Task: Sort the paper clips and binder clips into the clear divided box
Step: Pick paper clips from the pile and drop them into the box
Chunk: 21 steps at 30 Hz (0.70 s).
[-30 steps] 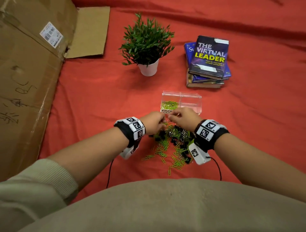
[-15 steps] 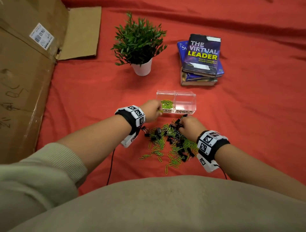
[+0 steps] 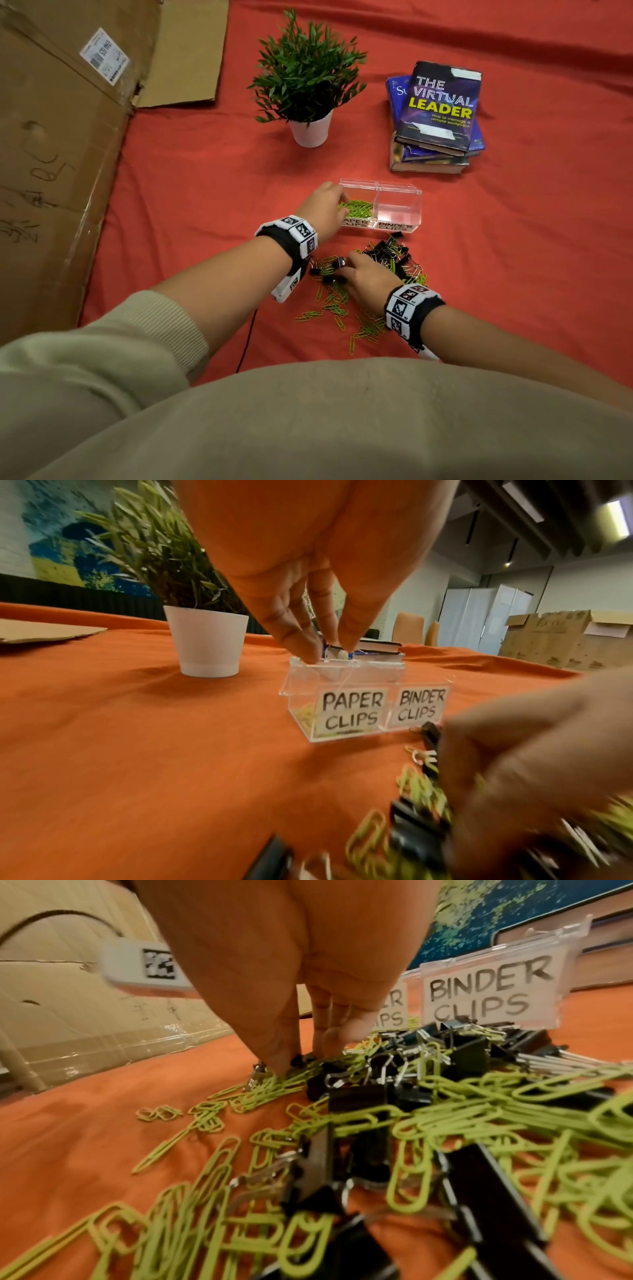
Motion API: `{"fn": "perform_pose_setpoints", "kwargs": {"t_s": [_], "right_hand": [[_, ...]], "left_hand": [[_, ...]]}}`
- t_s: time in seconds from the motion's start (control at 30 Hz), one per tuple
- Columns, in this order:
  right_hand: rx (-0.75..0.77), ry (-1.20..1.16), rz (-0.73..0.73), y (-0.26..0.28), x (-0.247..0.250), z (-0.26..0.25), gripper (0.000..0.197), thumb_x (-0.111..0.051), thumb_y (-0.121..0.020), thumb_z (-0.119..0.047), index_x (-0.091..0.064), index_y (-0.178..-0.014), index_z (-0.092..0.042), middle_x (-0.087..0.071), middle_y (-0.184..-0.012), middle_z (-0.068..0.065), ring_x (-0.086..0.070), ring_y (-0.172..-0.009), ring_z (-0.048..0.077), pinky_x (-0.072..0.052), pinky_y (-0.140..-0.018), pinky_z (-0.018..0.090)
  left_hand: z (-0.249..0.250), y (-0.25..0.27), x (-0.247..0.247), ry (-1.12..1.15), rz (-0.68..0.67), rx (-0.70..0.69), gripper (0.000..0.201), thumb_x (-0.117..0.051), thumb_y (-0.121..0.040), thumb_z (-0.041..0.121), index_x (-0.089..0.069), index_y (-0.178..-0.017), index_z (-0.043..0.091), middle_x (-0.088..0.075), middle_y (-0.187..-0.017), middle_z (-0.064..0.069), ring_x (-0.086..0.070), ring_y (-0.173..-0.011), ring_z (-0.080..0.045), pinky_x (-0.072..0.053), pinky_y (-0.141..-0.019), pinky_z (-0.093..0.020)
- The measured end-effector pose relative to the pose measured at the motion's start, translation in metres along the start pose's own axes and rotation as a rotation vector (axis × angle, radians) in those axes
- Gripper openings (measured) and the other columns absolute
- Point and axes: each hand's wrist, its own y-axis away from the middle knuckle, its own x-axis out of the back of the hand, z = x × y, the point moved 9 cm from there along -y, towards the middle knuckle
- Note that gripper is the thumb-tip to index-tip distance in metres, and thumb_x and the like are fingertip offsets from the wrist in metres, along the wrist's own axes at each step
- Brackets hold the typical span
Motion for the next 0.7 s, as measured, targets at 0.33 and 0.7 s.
{"fn": "perform_pose_setpoints", "kwargs": {"t_s": [0.33, 0.7], "right_hand": [[-0.05, -0.008, 0.059, -0.018, 0.014, 0.01, 0.038, -0.05, -0.087, -0.006, -0.055, -0.125, -0.008, -0.049, -0.118, 0.011, -0.044, -0.113, 0.03, -0.042, -0.096, 0.043], [-0.144, 0.125, 0.081, -0.017, 0.015, 0.03, 0.023, -0.051, -0.087, -0.016, -0.062, -0.103, -0.004, -0.051, -0.105, 0.01, -0.046, -0.099, 0.027, -0.043, -0.086, 0.037]], "left_hand": [[-0.065, 0.08, -0.055, -0.221, -0.324, 0.108, 0.027, -0.064, -0.086, 0.028, -0.06, -0.112, 0.022, -0.048, -0.112, -0.006, -0.057, -0.101, -0.026, -0.049, -0.088, -0.037], [-0.041, 0.096, -0.07, -0.256, -0.333, -0.049, 0.029, -0.063, -0.084, 0.023, -0.058, -0.113, 0.019, -0.048, -0.111, -0.007, -0.05, -0.108, -0.025, -0.047, -0.086, -0.038]]}}
